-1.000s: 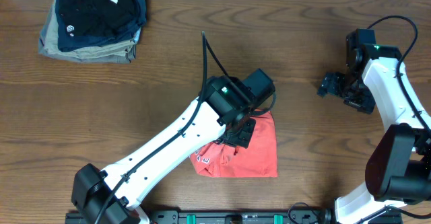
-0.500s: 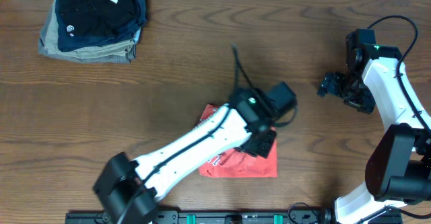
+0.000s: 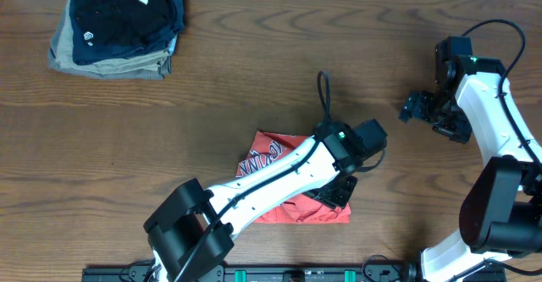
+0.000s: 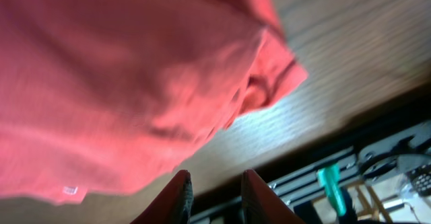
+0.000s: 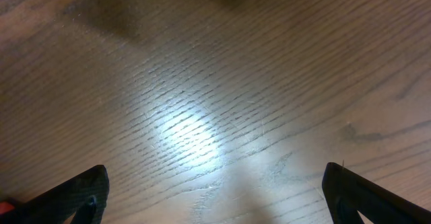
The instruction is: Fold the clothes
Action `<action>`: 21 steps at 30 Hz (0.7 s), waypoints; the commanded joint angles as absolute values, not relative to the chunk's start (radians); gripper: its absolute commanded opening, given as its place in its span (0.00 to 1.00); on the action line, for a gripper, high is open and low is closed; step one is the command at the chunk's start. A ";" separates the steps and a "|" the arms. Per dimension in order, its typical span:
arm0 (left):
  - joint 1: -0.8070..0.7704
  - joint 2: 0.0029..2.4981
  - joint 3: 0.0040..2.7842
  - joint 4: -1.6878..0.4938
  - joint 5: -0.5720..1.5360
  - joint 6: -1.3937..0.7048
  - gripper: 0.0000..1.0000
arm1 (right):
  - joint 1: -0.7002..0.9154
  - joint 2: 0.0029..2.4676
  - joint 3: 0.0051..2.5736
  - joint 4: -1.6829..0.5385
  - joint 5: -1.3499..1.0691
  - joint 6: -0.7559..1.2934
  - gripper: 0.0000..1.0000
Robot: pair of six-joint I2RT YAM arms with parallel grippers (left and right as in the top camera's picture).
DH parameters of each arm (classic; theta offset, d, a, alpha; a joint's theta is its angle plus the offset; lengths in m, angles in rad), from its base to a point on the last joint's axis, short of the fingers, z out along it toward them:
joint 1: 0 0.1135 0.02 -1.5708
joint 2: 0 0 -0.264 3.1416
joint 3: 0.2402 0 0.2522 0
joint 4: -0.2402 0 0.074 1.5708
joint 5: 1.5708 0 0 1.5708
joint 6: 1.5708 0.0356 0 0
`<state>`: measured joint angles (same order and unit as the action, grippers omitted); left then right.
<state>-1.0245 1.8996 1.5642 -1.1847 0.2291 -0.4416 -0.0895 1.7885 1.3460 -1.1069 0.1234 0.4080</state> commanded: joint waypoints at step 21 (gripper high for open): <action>-0.700 1.633 1.409 -1.336 0.106 -0.433 0.98 | -0.095 1.790 1.346 -1.108 0.123 0.395 0.99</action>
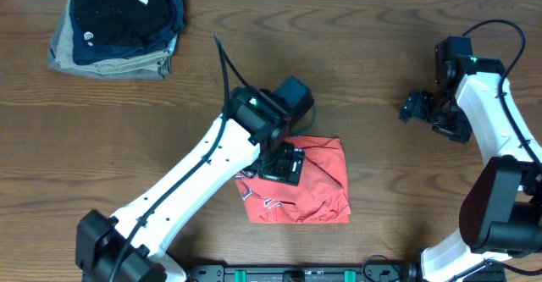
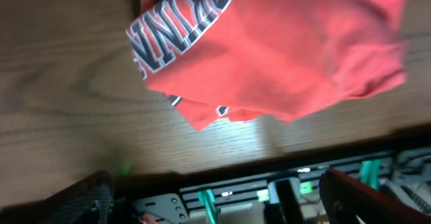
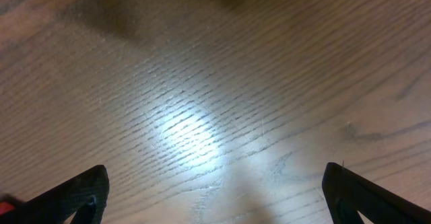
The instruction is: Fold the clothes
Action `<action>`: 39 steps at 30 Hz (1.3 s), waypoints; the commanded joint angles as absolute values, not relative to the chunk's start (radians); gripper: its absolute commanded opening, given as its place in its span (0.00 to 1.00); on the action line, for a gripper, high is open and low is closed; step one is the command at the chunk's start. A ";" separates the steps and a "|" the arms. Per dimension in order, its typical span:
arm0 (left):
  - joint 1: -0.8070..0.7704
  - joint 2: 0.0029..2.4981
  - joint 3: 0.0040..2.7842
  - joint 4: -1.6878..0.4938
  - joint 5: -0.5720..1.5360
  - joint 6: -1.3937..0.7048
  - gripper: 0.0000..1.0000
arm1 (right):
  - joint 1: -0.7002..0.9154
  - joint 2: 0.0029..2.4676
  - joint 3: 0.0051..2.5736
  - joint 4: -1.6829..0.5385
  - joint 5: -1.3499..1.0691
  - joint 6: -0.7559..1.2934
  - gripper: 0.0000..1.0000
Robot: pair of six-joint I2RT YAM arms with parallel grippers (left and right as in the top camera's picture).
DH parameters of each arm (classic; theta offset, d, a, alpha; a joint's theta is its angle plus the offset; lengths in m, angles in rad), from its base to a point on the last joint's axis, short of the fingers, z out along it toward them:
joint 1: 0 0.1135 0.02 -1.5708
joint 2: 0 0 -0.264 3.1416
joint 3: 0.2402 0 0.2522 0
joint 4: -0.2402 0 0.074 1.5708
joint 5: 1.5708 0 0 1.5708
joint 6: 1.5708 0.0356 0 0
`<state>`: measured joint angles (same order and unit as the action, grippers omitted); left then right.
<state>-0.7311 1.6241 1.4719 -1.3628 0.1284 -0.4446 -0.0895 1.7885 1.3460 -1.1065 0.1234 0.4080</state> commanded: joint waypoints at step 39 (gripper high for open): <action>-0.451 1.633 1.002 -0.881 0.525 -0.290 0.06 | -0.095 1.790 1.346 -1.108 0.123 0.395 0.99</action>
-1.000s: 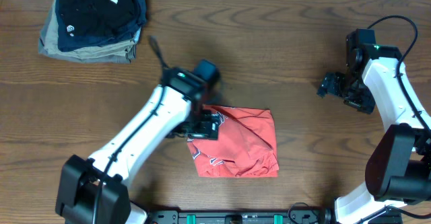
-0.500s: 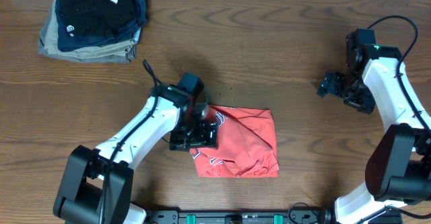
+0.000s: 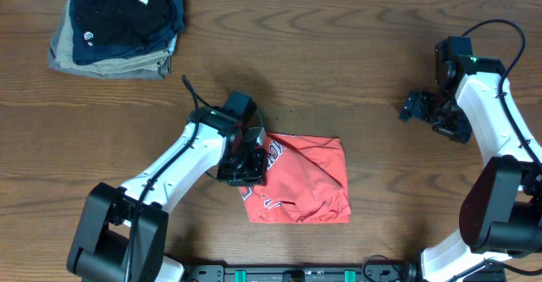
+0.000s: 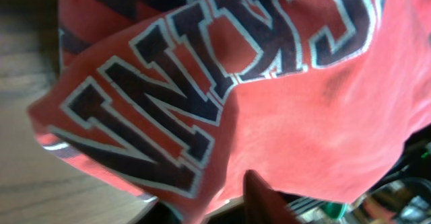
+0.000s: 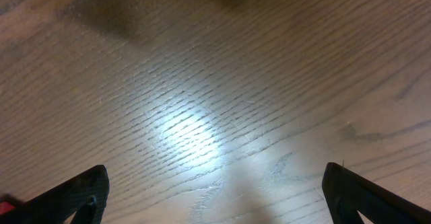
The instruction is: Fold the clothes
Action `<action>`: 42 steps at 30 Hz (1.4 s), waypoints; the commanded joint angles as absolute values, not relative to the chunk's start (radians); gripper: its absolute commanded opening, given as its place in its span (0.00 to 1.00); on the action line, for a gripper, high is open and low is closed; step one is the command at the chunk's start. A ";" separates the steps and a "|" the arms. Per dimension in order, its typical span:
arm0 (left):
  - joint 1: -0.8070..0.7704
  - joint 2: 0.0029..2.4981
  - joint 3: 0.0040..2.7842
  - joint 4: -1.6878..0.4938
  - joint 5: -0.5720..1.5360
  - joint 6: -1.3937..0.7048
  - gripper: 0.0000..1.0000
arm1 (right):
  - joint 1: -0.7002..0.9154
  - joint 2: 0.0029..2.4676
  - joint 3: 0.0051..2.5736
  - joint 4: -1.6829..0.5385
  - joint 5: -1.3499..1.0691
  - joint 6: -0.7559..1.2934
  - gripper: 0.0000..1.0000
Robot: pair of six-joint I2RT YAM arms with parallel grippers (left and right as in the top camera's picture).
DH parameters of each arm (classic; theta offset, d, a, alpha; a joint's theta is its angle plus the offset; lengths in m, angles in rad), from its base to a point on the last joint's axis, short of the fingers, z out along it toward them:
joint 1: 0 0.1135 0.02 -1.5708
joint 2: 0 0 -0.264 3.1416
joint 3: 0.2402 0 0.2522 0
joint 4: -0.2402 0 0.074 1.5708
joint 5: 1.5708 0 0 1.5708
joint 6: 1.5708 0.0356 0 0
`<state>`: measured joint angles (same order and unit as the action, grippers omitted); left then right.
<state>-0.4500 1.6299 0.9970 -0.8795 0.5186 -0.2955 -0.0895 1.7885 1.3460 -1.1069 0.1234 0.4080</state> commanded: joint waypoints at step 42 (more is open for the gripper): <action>-0.524 1.600 1.129 -0.581 0.643 -0.376 0.28 | -0.095 1.790 1.346 -1.108 0.123 0.395 0.99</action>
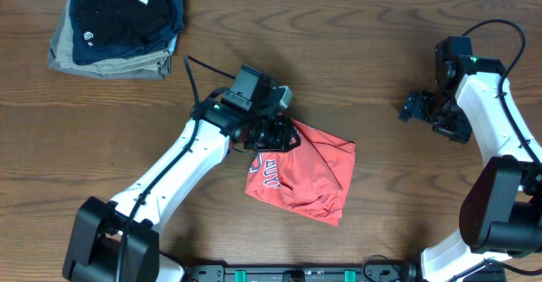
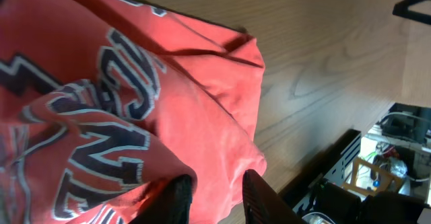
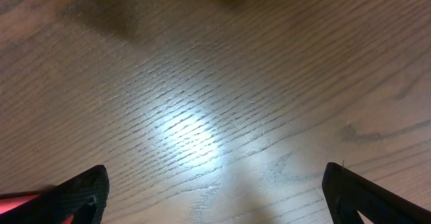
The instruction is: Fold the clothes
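Observation:
A red shirt [image 1: 309,179] with dark lettering lies crumpled on the wooden table [image 1: 381,45], just below the centre. My left gripper [image 1: 278,135] is at the shirt's upper left corner and is shut on the cloth. In the left wrist view the red fabric [image 2: 168,96] fills the frame and bunches between the two fingers of the left gripper [image 2: 215,187]. My right gripper [image 1: 413,108] hovers open at the right, far from the shirt. Under the right gripper [image 3: 215,177] there is only bare wood.
A stack of folded dark and tan clothes [image 1: 118,24] sits in the far left corner. A black rail with green parts runs along the table's front edge [image 1: 288,273]. The right arm's body stands along the right side.
My left gripper was low at the shirt's left edge. Now it is further up and right at the upper left corner, shut on the cloth. The shirt sits skewed. The right arm is unchanged.
At first my left gripper was at the shirt's lower right side. Then it was open above the shirt's upper left, with the cloth folded over toward the right. After that it was down at the left edge, and now it grips the upper left corner.

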Action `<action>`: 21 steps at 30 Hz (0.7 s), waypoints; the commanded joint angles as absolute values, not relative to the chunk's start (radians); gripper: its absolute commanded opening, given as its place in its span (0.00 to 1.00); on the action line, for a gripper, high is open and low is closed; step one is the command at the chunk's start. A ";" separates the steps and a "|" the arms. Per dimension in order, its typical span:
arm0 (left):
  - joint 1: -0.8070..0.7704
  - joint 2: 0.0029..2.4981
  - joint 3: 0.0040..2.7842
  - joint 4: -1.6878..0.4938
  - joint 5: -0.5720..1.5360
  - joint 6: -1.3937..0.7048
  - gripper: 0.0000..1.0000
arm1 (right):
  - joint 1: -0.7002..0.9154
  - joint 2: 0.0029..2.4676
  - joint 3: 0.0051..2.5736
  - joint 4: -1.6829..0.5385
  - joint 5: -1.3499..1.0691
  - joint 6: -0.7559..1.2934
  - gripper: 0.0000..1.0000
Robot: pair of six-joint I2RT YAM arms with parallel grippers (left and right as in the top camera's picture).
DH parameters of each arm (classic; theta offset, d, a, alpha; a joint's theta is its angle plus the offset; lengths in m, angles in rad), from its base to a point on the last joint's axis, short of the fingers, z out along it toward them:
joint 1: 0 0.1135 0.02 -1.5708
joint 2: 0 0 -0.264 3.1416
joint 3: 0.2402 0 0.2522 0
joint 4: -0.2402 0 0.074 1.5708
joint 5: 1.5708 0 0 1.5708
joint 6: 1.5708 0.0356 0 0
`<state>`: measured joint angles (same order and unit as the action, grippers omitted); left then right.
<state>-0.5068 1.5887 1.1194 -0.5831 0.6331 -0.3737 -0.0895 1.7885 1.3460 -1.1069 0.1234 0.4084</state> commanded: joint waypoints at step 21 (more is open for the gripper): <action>-0.475 1.601 1.100 -0.898 0.397 -0.353 0.38 | -0.095 1.790 1.346 -1.108 0.123 0.395 0.99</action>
<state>-0.4469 1.5917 1.1175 -0.9043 0.3420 -0.3676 -0.0898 1.7885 1.3460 -1.1069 0.1230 0.4080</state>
